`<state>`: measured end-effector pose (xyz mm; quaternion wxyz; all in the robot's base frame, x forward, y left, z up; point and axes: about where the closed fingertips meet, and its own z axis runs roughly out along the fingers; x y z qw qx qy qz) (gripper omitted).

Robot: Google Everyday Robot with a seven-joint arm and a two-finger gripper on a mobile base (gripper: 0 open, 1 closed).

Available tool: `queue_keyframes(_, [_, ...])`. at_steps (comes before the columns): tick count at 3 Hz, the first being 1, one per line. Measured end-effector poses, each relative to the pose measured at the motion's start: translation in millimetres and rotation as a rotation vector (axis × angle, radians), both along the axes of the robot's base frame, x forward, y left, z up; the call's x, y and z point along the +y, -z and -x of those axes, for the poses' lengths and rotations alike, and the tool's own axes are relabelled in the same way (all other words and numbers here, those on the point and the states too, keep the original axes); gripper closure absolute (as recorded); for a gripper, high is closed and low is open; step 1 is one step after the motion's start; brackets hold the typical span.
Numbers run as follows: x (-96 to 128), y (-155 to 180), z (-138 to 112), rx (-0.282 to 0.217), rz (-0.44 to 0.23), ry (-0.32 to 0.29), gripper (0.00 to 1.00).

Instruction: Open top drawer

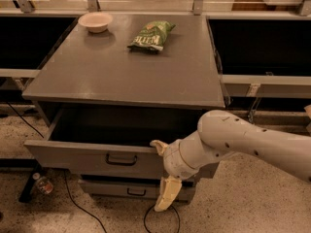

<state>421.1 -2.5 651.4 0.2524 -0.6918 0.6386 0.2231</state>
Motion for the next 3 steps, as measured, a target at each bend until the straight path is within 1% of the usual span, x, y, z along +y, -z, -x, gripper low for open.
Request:
queue_keyframes(1, [-2.1, 0.7, 5.8, 0.004, 0.01, -0.003, 0.0])
queue_keyframes(2, [-2.0, 0.2, 5.8, 0.004, 0.01, -0.003, 0.0])
queue_keyframes(3, [-2.5, -0.5, 31.5, 0.018, 0.0, -0.032, 0.0])
